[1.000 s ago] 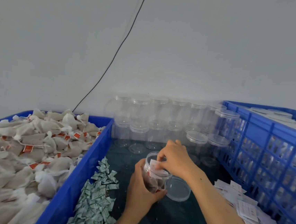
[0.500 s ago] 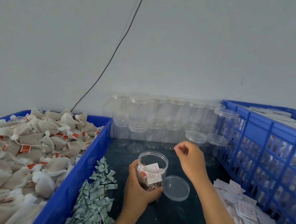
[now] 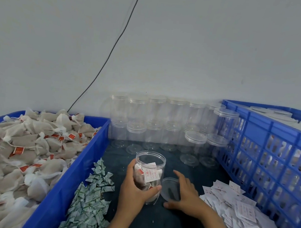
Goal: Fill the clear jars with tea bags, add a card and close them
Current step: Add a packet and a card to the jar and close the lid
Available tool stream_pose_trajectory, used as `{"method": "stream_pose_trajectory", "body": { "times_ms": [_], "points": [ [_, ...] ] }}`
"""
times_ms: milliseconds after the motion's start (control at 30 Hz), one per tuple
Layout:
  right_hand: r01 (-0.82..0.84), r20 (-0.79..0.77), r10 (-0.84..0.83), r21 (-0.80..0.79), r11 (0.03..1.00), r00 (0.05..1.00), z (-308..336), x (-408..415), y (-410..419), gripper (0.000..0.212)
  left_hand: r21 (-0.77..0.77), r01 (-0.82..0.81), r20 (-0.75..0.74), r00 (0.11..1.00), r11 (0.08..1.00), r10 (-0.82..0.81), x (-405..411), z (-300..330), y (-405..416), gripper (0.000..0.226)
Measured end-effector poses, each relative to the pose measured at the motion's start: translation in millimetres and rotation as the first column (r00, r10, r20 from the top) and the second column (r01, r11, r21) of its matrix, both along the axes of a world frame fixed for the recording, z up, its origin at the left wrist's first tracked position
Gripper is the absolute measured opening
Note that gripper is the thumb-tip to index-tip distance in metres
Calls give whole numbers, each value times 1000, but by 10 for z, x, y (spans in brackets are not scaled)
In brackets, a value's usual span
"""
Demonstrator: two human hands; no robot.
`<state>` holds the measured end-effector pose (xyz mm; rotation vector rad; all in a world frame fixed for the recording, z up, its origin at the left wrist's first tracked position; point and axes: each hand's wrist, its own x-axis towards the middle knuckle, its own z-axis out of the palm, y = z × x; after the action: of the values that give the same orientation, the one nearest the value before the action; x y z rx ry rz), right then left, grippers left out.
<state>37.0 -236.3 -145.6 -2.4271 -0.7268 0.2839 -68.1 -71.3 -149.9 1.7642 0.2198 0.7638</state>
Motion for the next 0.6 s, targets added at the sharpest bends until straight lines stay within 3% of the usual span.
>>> {"method": "stream_pose_trajectory", "body": {
  "times_ms": [133,233,333,433,500,600],
  "points": [
    [6,52,-23,300,954,998,47,-48,-14,110,151,-86,-6,996,985,87,-46,73,-25,100],
    [-34,25,25,505,862,999,148,-90,-2,116,354,-141,-21,987,925,159,-93,143,-71,104],
    [-58,-60,130,661,749,990,272,-131,-24,113,430,-126,-20,989,894,149,-128,170,-89,106],
    [9,-178,243,823,568,954,393,-182,-35,94,450,-95,-17,993,888,115,-116,160,-73,104],
    [66,-214,263,877,476,941,447,-233,15,67,454,-53,-31,997,889,75,-111,157,-66,104],
    [-21,-85,166,832,554,982,457,-355,133,45,511,13,-64,998,860,23,-93,157,-66,104]
  ]
}}
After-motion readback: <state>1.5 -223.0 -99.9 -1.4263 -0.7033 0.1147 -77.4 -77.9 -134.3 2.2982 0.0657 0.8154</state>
